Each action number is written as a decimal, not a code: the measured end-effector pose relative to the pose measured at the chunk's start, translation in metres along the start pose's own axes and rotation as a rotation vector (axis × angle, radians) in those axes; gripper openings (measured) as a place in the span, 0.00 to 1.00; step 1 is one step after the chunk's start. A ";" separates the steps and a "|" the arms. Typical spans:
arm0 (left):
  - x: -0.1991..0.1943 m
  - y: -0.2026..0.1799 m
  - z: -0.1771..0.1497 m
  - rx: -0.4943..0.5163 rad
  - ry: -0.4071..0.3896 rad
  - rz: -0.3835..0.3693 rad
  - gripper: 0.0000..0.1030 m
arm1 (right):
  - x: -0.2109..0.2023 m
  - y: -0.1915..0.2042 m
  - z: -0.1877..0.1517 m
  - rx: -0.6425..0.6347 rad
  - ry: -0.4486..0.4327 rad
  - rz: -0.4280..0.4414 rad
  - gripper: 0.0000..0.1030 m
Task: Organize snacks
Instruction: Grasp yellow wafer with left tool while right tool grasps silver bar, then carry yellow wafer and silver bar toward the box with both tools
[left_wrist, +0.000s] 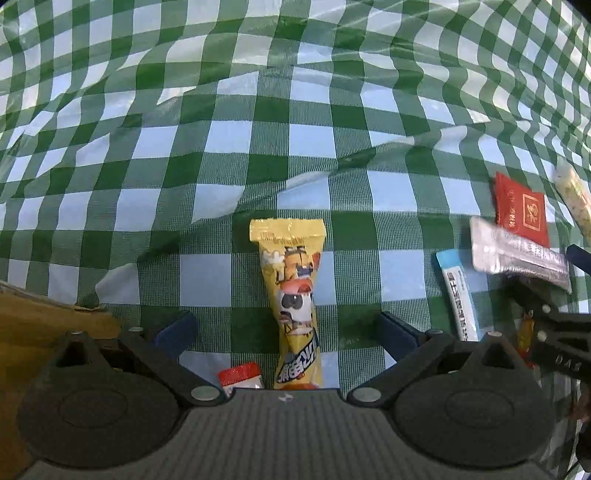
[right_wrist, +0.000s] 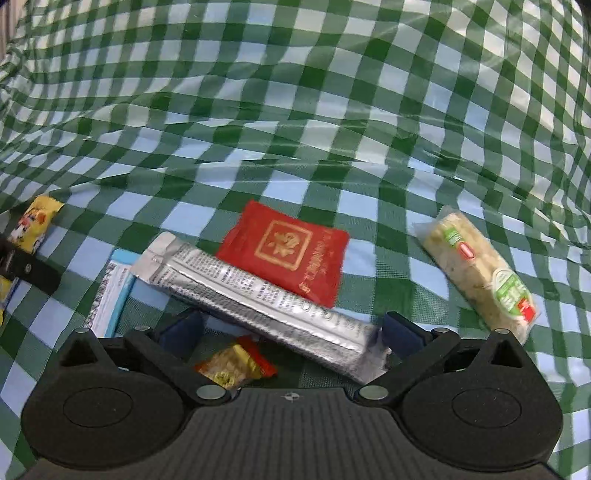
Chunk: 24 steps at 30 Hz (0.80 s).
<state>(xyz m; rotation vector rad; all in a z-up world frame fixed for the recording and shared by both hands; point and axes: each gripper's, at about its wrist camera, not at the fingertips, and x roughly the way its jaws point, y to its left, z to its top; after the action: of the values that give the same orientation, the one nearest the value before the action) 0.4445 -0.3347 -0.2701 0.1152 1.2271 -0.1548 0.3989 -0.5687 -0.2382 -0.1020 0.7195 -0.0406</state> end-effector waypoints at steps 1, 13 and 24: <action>0.000 0.001 0.001 -0.004 0.008 -0.001 1.00 | 0.003 -0.001 0.004 0.006 0.009 -0.011 0.99; -0.053 0.006 0.001 0.025 -0.091 -0.096 0.11 | -0.043 0.038 -0.017 -0.153 -0.046 -0.032 0.14; -0.198 0.030 -0.035 0.030 -0.293 -0.243 0.11 | -0.159 0.038 0.008 0.027 -0.244 -0.076 0.14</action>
<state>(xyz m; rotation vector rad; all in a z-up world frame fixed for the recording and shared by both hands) 0.3528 -0.2880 -0.0951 -0.0312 0.9434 -0.3888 0.2847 -0.5187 -0.1319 -0.1062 0.4712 -0.1086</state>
